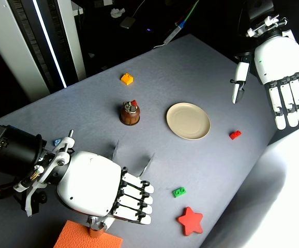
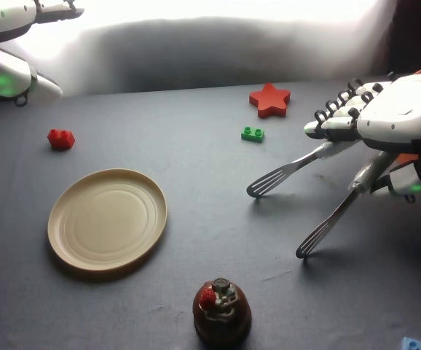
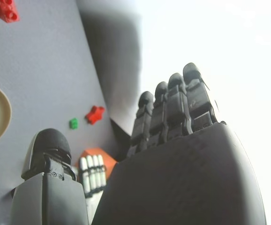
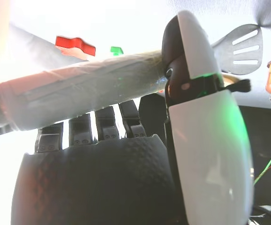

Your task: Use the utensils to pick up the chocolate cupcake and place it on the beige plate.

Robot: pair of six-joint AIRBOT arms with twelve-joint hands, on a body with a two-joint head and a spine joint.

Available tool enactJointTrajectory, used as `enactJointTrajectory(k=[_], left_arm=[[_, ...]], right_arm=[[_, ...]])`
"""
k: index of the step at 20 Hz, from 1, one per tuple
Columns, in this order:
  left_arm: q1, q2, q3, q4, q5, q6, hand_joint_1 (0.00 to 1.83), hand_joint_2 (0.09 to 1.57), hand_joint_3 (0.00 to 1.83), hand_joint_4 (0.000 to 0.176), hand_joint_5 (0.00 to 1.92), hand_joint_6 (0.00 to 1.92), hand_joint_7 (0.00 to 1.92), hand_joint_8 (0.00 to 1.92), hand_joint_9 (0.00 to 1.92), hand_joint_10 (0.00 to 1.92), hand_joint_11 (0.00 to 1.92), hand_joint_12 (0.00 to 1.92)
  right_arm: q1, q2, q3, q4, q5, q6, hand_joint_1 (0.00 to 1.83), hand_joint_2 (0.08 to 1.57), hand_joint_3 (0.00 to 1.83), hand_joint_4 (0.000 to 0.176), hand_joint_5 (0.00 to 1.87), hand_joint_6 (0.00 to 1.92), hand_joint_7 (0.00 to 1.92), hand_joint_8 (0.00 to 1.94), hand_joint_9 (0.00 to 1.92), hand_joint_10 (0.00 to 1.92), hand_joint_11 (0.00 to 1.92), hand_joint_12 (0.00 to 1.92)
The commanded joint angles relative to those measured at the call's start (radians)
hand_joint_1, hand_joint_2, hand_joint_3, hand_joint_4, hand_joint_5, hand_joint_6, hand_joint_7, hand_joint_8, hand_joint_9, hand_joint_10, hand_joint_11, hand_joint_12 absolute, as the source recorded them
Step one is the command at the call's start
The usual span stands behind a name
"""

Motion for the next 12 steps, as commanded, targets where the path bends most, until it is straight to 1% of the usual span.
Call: enactJointTrajectory(k=[1, 3, 4, 5, 6, 8, 9, 11, 12], left_arm=[[-0.017, 0.008, 0.009, -0.004, -0.093, 0.008, 0.32, 1.12, 0.0, 0.0, 0.08, 0.0, 0.03, 0.0, 0.04, 0.0, 0.0, 0.15], [-0.018, 0.007, 0.01, -0.004, -0.093, 0.008, 0.3, 1.13, 0.0, 0.0, 0.07, 0.0, 0.03, 0.0, 0.04, 0.0, 0.0, 0.15], [-0.019, 0.007, 0.01, -0.004, -0.093, 0.008, 0.3, 1.13, 0.0, 0.0, 0.07, 0.0, 0.03, 0.0, 0.04, 0.0, 0.0, 0.15], [-0.019, 0.006, 0.01, -0.004, -0.093, 0.008, 0.28, 1.13, 0.0, 0.0, 0.07, 0.0, 0.03, 0.0, 0.03, 0.0, 0.0, 0.15], [-0.019, 0.007, 0.01, -0.004, -0.093, 0.008, 0.27, 1.13, 0.0, 0.0, 0.05, 0.0, 0.02, 0.0, 0.02, 0.0, 0.0, 0.11], [-0.019, 0.008, 0.01, -0.004, -0.092, 0.008, 0.27, 1.13, 0.0, 0.0, 0.06, 0.0, 0.03, 0.0, 0.03, 0.0, 0.0, 0.15], [-0.019, 0.008, 0.01, -0.004, -0.092, 0.008, 0.28, 1.13, 0.0, 0.0, 0.06, 0.0, 0.01, 0.0, 0.02, 0.0, 0.0, 0.1], [-0.019, 0.008, 0.011, -0.004, -0.094, 0.008, 0.3, 1.13, 0.0, 0.0, 0.06, 0.0, 0.02, 0.0, 0.02, 0.0, 0.0, 0.11], [-0.019, 0.008, 0.009, -0.004, -0.094, 0.008, 0.31, 1.13, 0.0, 0.0, 0.06, 0.0, 0.02, 0.0, 0.03, 0.0, 0.0, 0.11]], right_arm=[[0.001, 0.006, 0.005, 0.0, -0.018, -0.01, 0.97, 1.1, 0.0, 0.0, 0.15, 0.0, 0.14, 0.0, 0.13, 0.0, 0.0, 0.3], [0.002, 0.006, 0.006, 0.0, -0.022, -0.017, 0.97, 1.1, 0.0, 0.0, 0.18, 0.01, 0.17, 0.01, 0.16, 0.01, 0.0, 0.4], [0.003, 0.006, 0.006, 0.0, -0.026, -0.022, 0.98, 1.09, 0.0, 0.0, 0.17, 0.0, 0.16, 0.0, 0.16, 0.0, 0.0, 0.39], [0.004, 0.006, 0.005, 0.0, -0.027, -0.023, 0.97, 1.09, 0.0, 0.0, 0.19, 0.01, 0.18, 0.01, 0.18, 0.01, 0.0, 0.44], [0.006, 0.006, 0.005, 0.0, -0.029, -0.025, 0.97, 1.1, 0.0, 0.0, 0.19, 0.01, 0.19, 0.01, 0.18, 0.01, 0.0, 0.44], [0.012, 0.006, 0.005, 0.0, -0.037, -0.032, 1.01, 1.09, 0.0, 0.0, 0.23, 0.01, 0.21, 0.0, 0.21, 0.01, 0.0, 0.51], [0.015, 0.006, 0.005, 0.0, -0.039, -0.033, 1.0, 1.09, 0.0, 0.0, 0.23, 0.0, 0.21, 0.0, 0.21, 0.01, 0.0, 0.54], [0.018, 0.006, 0.005, 0.0, -0.041, -0.038, 0.99, 1.11, 0.0, 0.0, 0.21, 0.0, 0.2, 0.0, 0.2, 0.0, 0.0, 0.51], [0.018, 0.006, 0.005, 0.0, -0.041, -0.04, 1.01, 1.1, 0.0, 0.0, 0.22, 0.0, 0.21, 0.0, 0.21, 0.0, 0.0, 0.53]])
